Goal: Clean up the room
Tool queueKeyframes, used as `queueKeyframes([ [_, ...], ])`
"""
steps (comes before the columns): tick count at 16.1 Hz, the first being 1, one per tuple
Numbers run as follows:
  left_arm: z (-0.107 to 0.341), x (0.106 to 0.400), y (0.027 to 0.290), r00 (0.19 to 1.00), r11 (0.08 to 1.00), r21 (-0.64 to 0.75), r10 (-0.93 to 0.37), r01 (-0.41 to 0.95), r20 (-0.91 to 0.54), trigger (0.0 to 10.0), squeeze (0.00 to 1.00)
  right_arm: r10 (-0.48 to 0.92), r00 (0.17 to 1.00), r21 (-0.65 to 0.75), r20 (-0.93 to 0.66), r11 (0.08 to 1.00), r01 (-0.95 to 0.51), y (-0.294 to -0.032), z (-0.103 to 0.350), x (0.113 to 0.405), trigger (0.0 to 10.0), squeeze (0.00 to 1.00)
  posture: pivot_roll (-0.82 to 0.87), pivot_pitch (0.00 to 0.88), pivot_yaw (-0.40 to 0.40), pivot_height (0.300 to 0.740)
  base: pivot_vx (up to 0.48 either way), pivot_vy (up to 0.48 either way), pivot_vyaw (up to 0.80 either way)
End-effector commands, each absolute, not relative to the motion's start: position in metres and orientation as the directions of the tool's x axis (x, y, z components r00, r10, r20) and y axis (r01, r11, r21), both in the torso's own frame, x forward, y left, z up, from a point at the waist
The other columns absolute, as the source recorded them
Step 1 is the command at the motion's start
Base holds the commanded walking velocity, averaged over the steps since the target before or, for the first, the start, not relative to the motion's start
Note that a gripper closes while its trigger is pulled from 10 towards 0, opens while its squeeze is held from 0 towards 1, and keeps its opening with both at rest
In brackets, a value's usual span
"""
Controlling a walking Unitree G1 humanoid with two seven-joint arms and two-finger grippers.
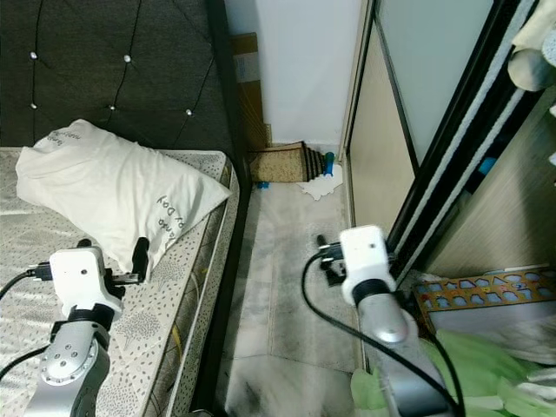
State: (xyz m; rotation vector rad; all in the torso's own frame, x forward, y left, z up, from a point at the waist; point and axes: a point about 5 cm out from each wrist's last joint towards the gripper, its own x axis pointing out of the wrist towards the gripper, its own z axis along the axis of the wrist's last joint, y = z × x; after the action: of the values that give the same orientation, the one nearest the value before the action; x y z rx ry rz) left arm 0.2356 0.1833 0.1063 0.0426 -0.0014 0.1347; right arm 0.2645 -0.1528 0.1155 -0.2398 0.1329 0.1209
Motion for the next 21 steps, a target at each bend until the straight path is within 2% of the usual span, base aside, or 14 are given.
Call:
queueKeyframes([
  [1,0.107,0.234,0.186,0.990,0.989,0.054,0.140,-0.140,0.001,10.0,0.00,0.130,0.979,-0.195,-0.158,0.968,-0.160,-0.148,0.119,0.263,10.0,1.00,-0.13,0.128,0.070,0.740,0.000,0.000,0.00],
  [4,0.107,0.234,0.186,0.991,0.989,0.053,0.137,-0.137,0.002,10.0,0.00,0.101,0.985,-0.119,-0.138,0.986,-0.118,-0.153,0.118,0.261,10.0,1.00,-0.12,0.129,0.073,0.740,0.000,0.000,0.00],
  [8,0.106,0.235,0.184,0.992,0.992,0.040,0.122,-0.122,0.000,10.0,0.00,0.094,0.993,-0.117,-0.076,0.988,-0.103,-0.154,0.124,0.261,10.0,1.00,-0.13,0.127,0.080,0.740,0.000,0.000,0.00],
  [9,0.106,0.236,0.183,0.993,0.992,0.041,0.120,-0.120,0.000,10.0,0.00,0.094,0.993,-0.122,-0.072,0.987,-0.102,-0.154,0.124,0.262,10.0,0.09,-0.13,0.122,0.081,0.740,0.000,0.000,0.00],
  [10,0.105,0.237,0.182,0.993,0.993,0.042,0.114,-0.114,0.000,10.0,0.00,0.095,0.993,-0.143,-0.064,0.984,-0.103,-0.154,0.124,0.262,10.0,0.00,-0.13,0.115,0.080,0.740,0.000,0.000,0.00],
  [12,0.105,0.240,0.179,0.994,0.994,0.037,0.105,-0.105,0.004,10.0,0.00,0.103,0.993,-0.164,-0.053,0.980,-0.110,-0.156,0.124,0.265,10.0,0.00,-0.14,0.103,0.063,0.740,0.000,0.000,0.00],
  [17,0.105,0.246,0.162,0.992,0.992,-0.018,0.124,-0.123,0.037,10.0,0.00,0.164,0.986,-0.256,-0.025,0.952,-0.165,-0.162,0.137,0.284,10.0,0.00,-0.16,0.077,-0.042,0.740,0.000,0.000,0.00],
  [21,0.110,0.252,0.159,0.991,0.994,-0.005,0.114,-0.114,0.067,10.0,0.00,0.190,0.982,-0.266,0.002,0.946,-0.183,-0.153,0.138,0.290,10.0,0.00,-0.14,0.072,-0.016,0.740,0.000,0.000,0.00],
])
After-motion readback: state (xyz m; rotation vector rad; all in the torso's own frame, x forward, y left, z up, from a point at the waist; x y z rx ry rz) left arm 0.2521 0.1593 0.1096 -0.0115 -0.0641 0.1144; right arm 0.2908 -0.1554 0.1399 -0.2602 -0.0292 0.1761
